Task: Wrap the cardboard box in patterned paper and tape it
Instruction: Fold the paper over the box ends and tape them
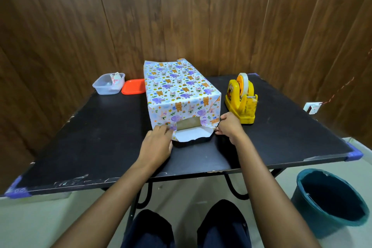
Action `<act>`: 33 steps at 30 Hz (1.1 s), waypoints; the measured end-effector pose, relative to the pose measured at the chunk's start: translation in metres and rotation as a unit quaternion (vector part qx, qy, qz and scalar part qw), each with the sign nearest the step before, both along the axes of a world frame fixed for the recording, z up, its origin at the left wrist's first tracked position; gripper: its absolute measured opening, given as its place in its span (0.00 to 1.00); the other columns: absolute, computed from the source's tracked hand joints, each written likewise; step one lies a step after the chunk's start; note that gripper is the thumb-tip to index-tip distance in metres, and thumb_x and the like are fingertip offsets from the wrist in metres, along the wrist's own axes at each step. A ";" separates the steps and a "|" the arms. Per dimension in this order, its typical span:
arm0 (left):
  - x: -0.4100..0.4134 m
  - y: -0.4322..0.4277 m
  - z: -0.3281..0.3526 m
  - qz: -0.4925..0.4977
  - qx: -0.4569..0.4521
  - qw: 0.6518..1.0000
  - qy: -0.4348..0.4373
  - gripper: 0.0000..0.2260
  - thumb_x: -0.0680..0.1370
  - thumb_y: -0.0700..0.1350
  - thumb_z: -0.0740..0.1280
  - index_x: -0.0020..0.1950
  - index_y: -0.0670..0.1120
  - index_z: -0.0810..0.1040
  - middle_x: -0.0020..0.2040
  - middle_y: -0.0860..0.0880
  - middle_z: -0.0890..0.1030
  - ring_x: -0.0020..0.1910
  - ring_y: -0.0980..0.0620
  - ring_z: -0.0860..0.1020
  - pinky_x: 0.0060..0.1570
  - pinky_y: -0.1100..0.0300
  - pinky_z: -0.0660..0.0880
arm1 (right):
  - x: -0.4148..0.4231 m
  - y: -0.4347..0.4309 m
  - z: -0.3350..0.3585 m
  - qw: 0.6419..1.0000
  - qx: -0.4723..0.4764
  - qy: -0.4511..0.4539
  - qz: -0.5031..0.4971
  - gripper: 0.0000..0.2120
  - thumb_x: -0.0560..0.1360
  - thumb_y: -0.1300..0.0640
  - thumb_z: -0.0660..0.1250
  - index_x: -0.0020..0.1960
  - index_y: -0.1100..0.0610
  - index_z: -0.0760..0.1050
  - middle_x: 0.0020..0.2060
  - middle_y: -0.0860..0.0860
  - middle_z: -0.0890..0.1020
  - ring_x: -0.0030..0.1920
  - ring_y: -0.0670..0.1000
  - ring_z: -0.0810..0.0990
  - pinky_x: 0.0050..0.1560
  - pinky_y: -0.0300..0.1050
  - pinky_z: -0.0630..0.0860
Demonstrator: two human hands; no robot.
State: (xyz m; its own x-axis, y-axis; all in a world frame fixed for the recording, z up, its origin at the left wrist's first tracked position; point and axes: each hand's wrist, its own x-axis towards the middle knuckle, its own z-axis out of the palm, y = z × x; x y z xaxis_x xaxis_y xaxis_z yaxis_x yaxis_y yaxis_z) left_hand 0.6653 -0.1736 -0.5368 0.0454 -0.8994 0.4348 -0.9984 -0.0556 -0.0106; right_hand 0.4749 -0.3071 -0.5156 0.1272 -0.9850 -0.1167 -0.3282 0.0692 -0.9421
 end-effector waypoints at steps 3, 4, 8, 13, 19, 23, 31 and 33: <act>0.005 -0.002 0.001 -0.034 -0.016 0.998 -0.042 0.10 0.60 0.36 0.75 0.40 0.42 0.80 0.39 0.46 0.79 0.36 0.44 0.78 0.30 0.58 0.71 | -0.006 0.006 -0.005 0.995 -0.071 0.057 0.050 0.13 0.72 0.71 0.61 0.55 0.61 0.69 0.56 0.57 0.71 0.46 0.56 0.78 0.37 0.48 0.79; 0.007 -0.003 0.002 -0.045 -0.030 0.997 -0.046 0.07 0.62 0.36 0.73 0.38 0.42 0.79 0.38 0.47 0.79 0.35 0.44 0.77 0.30 0.59 0.70 | -0.008 0.010 -0.006 0.988 -0.104 0.089 0.065 0.15 0.72 0.71 0.63 0.57 0.61 0.69 0.56 0.56 0.69 0.48 0.56 0.78 0.41 0.51 0.80; 0.021 0.002 0.003 -0.052 -0.039 0.998 0.023 0.11 0.72 0.43 0.56 0.41 0.42 0.77 0.39 0.47 0.80 0.38 0.44 0.78 0.34 0.57 0.73 | -0.013 0.017 -0.011 0.943 -0.223 0.205 0.138 0.17 0.71 0.69 0.65 0.59 0.59 0.71 0.55 0.51 0.68 0.49 0.53 0.76 0.53 0.51 0.76; 0.035 0.014 0.002 -0.043 -0.059 0.996 0.053 0.07 0.75 0.41 0.61 0.43 0.42 0.77 0.38 0.46 0.79 0.39 0.43 0.77 0.36 0.58 0.68 | -0.007 0.021 -0.014 0.904 -0.316 0.262 0.119 0.10 0.75 0.59 0.67 0.55 0.60 0.80 0.53 0.54 0.76 0.57 0.54 0.73 0.48 0.45 0.70; 0.036 0.026 0.007 -0.042 -0.223 0.973 0.034 0.16 0.73 0.53 0.63 0.49 0.41 0.77 0.50 0.45 0.76 0.49 0.49 0.70 0.45 0.56 0.70 | -0.002 0.020 -0.015 0.965 -0.252 0.065 -0.003 0.13 0.71 0.72 0.60 0.49 0.62 0.79 0.47 0.54 0.75 0.47 0.51 0.74 0.48 0.45 0.72; 0.034 0.016 0.032 0.029 -0.296 0.923 0.243 0.20 0.76 0.53 0.64 0.59 0.39 0.72 0.61 0.41 0.68 0.60 0.48 0.65 0.60 0.59 0.63 | 0.008 0.009 -0.002 0.993 -0.057 -0.100 -0.034 0.11 0.76 0.63 0.58 0.54 0.61 0.76 0.51 0.54 0.80 0.50 0.51 0.78 0.46 0.43 0.73; 0.033 -0.021 0.064 0.110 -0.115 0.709 0.688 0.13 0.77 0.53 0.63 0.57 0.49 0.68 0.56 0.47 0.78 0.51 0.48 0.78 0.51 0.47 0.77 | 0.005 0.004 0.027 0.965 0.175 -0.188 -0.044 0.18 0.80 0.50 0.56 0.43 0.63 0.73 0.39 0.57 0.79 0.37 0.51 0.75 0.36 0.40 0.71; 0.030 -0.011 0.063 0.087 -0.135 0.670 0.725 0.12 0.77 0.51 0.65 0.57 0.48 0.69 0.54 0.48 0.78 0.49 0.50 0.78 0.44 0.53 0.76 | -0.002 0.010 0.035 0.950 0.209 -0.228 -0.030 0.18 0.79 0.48 0.58 0.49 0.64 0.74 0.40 0.56 0.79 0.38 0.51 0.75 0.36 0.40 0.71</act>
